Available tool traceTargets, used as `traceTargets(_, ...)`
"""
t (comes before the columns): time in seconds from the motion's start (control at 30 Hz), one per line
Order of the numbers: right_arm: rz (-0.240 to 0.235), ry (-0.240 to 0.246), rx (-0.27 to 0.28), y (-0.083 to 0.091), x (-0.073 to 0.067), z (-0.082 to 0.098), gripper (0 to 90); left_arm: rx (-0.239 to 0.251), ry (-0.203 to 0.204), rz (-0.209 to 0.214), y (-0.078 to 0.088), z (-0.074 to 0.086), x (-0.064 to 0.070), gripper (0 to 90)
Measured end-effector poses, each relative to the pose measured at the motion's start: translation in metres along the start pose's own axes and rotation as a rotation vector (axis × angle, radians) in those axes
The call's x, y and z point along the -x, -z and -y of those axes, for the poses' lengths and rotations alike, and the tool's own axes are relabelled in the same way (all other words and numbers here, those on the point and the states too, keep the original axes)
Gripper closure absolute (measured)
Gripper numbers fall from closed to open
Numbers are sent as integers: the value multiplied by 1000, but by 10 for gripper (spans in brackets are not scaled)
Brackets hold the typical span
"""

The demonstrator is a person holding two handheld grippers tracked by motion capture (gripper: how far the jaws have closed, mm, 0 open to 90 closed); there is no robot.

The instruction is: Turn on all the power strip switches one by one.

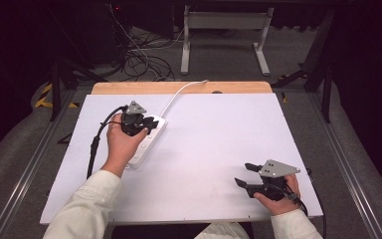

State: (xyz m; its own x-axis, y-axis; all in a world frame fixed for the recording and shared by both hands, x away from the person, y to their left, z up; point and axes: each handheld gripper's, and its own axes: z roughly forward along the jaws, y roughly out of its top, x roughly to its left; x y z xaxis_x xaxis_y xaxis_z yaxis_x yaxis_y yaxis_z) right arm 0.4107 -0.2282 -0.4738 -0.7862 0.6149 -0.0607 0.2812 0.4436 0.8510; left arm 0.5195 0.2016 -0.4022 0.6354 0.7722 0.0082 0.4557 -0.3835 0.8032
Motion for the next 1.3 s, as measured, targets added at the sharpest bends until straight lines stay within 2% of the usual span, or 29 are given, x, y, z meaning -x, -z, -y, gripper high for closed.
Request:
traceTargets(0.3,3,-1,2,-1,-1,-1,361,71,-21,52,33,3,17,491)
traceTargets(0.53,3,0,5,0,-1,-1,361,135,-57,66,57,12,29,345)
traceTargets(0.57,2,0,6,0,-1,-1,361,140,-65,78,60,14,30,329)
traceTargets(0.87,0,-2,12,1,-1,-2,360,185,-69,111,78,41,42,242)
traceTargets(1.07,-6,-5,17,1,-2,-2,359,193,-84,121,80,65,48,220)
traceTargets(1.17,-6,-5,18,1,-2,-2,359,198,-100,108,81,78,50,217)
traceTargets(1.3,-6,-5,17,1,-2,-2,357,206,-90,112,82,95,52,218)
